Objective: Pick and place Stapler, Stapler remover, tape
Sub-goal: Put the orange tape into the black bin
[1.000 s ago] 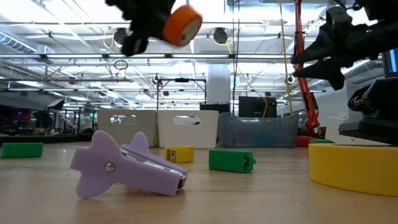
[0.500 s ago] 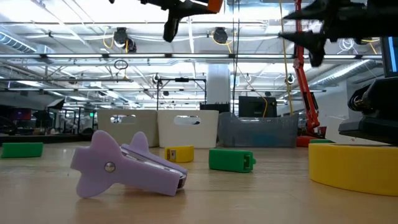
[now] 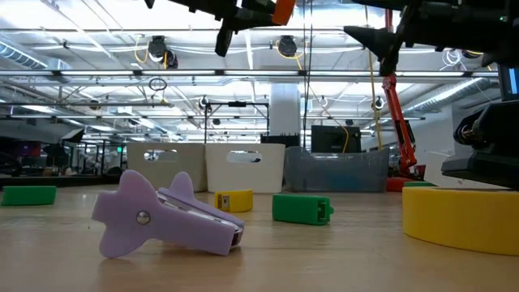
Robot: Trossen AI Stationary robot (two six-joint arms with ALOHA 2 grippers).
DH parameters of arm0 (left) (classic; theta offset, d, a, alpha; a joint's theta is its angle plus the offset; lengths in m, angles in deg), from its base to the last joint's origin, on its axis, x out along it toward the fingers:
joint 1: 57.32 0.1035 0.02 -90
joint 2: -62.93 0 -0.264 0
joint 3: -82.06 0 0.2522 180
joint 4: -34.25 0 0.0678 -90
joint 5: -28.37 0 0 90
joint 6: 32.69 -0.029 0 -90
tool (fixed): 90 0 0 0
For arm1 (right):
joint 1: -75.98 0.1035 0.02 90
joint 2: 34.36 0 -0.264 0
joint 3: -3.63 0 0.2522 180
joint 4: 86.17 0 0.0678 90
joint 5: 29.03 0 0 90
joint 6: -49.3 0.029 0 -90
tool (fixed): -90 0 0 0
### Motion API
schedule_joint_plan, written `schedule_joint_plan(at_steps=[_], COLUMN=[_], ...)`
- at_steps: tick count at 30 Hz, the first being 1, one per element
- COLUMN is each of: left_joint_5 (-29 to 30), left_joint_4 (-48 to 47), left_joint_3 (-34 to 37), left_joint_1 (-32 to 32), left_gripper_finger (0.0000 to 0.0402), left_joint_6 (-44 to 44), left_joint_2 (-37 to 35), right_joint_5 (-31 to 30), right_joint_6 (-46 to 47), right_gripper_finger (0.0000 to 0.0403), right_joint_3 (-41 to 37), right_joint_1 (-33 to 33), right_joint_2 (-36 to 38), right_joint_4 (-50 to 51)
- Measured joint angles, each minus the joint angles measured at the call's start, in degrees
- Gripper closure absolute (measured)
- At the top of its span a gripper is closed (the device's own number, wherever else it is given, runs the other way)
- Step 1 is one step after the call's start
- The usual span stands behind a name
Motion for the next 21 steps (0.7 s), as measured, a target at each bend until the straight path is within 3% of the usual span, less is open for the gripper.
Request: schedule_joint_plan(at_steps=[12,21], left_joint_5=[1.3,1.2], left_joint_4=[-0.4,-1.6], left_joint_3=[0.0,0.0], left_joint_1=[1.7,1.7], left_gripper_finger=[0.0366,0.0366], left_joint_6=[-5.0,-7.4], left_joint_2=[0.0,0.1], right_joint_5=[0.0,0.0], right_joint_6=[-3.5,-7.3], right_gripper_finger=[0.0129,0.0109], right_joint_3=[9.4,15.3], right_joint_1=[-0.5,-0.8], right_joint_2=[-11.6,-14.1], right_joint_4=[-0.8,9.8])
